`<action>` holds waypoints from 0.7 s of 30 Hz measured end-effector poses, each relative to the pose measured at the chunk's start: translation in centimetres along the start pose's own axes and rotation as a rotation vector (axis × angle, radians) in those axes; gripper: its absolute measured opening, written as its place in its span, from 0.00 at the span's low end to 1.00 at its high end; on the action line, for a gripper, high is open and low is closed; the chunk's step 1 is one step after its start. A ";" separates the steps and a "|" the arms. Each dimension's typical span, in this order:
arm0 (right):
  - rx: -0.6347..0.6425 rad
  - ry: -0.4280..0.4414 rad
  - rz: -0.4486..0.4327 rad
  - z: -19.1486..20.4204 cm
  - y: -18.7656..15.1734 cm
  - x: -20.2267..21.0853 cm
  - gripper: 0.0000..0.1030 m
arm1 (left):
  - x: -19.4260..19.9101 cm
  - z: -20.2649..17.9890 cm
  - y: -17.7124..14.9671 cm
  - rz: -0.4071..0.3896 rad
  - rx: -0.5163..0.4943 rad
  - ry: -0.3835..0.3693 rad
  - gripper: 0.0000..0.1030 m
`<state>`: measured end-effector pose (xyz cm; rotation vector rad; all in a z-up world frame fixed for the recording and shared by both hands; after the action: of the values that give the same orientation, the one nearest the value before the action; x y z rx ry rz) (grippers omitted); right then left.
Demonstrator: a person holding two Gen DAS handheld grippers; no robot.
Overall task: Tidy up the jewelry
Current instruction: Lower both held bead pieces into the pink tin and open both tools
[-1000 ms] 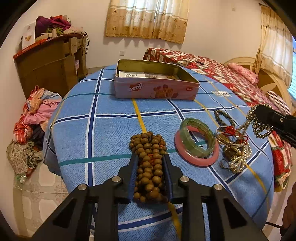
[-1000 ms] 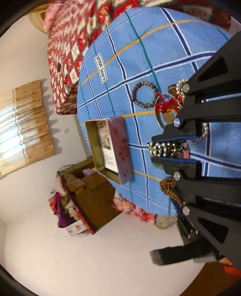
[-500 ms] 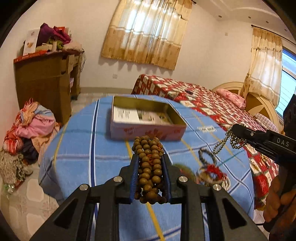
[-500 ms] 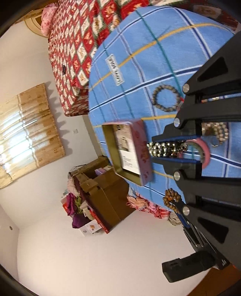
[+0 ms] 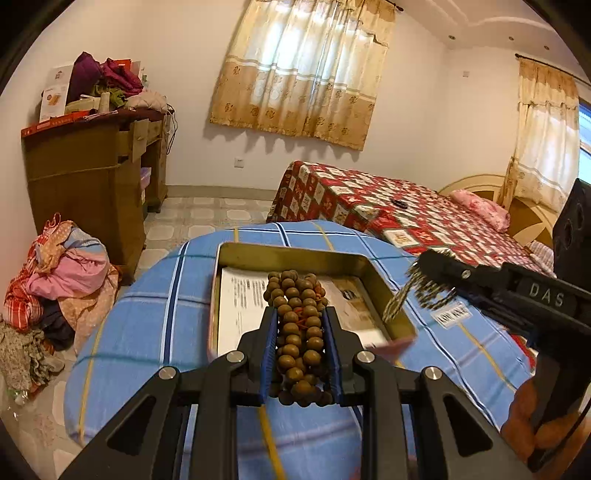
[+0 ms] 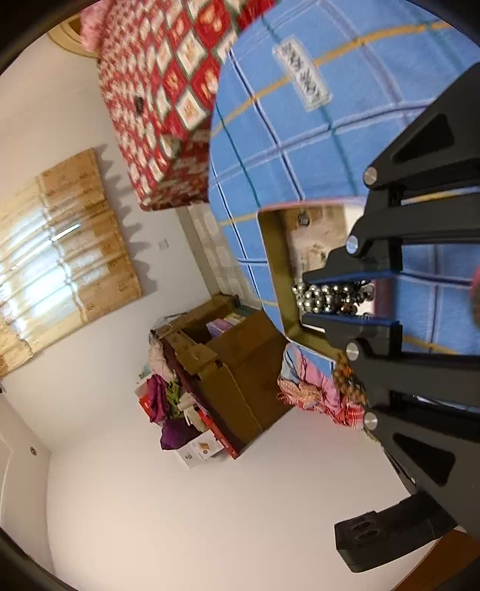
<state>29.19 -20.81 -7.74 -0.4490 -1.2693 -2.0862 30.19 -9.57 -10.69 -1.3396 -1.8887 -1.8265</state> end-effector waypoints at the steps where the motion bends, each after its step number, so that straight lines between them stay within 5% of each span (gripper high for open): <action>1: -0.010 0.014 0.015 -0.2 0.2 -1.1 0.18 | -0.6 0.2 0.2 0.004 0.005 -0.003 0.24; 9: -0.096 -0.006 0.134 -2.5 -0.1 -6.2 0.24 | -4.9 1.1 0.2 0.087 -0.007 0.064 0.24; 11: -0.127 -0.007 0.142 -3.0 -0.2 -6.2 0.41 | -5.0 1.4 0.2 0.095 0.010 0.059 0.24; 12: -0.148 -0.010 0.124 -3.4 -0.2 -5.6 0.65 | -5.0 1.5 0.3 0.096 0.010 0.067 0.27; 13: -0.160 -0.014 0.098 -3.6 0.0 -4.9 0.75 | -5.0 1.6 0.3 0.102 0.006 0.088 0.38; 15: -0.169 -0.026 0.054 -3.8 0.5 -3.4 0.75 | -4.6 1.8 0.4 0.112 0.004 0.122 0.52; 21: -0.184 -0.121 -0.053 -4.2 0.7 2.5 0.75 | -1.4 1.5 -0.7 0.090 0.004 0.140 0.53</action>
<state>27.98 -25.63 -7.80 -0.6377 -1.1715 -2.2606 31.17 -8.76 -12.48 -1.2393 -1.7329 -1.8198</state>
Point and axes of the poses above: each gripper's, at about its wrist camera, not at the fingertips, and x roughly against the way its jaws point, z to its left, y to its top, the point moved 9 cm from there along -x, roughly the way its jaws point, and after that the axes turned 12 degrees about z, right-handed, at the moved point
